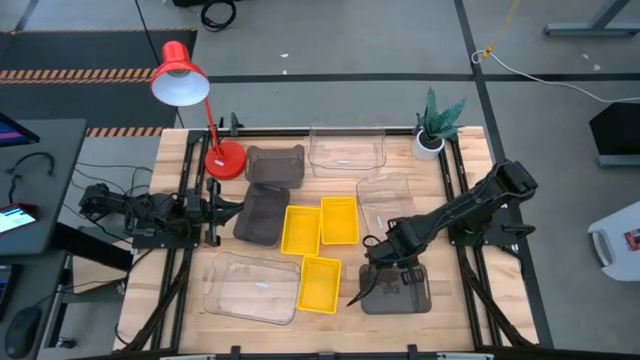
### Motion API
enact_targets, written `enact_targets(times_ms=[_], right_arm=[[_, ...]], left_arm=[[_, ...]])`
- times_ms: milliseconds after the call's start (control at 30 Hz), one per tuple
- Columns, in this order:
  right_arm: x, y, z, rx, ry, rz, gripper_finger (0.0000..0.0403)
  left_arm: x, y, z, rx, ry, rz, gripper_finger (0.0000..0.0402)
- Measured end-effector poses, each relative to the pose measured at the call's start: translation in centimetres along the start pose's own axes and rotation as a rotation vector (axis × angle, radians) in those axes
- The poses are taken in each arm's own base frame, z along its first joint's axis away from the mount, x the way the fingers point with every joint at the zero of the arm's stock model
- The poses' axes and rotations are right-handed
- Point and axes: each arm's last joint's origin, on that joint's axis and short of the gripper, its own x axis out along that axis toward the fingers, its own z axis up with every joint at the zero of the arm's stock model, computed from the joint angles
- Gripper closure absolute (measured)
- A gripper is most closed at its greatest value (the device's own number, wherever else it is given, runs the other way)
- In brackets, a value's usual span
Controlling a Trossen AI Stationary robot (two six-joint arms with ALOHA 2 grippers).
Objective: Stack baskets by color
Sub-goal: Stack the right transparent bin on the top of the top transparent bin
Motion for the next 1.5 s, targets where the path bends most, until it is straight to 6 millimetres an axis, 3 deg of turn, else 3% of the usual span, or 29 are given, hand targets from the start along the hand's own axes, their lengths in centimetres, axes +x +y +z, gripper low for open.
enact_targets(times_ms=[167,333,667,1500], right_arm=[[0.9,0.0,0.4,-0.009,0.037,-0.015,0.0329],[0.8,0.0,0.4,-0.018,0.037,-0.012,0.0389],[0.5,-0.2,-0.1,-0.015,0.082,-0.021,0.0395],[-9.5,0.2,-0.1,-0.037,0.008,-0.089,0.0397]], left_arm=[[0.0,0.0,0.0,0.000,0.000,0.000,0.0377],[0.0,0.0,0.0,0.000,0.000,0.000,0.0376],[0.0,0.0,0.0,-0.001,-0.001,0.000,0.0370],[0.0,0.0,0.0,0.000,0.000,0.000,0.0377]])
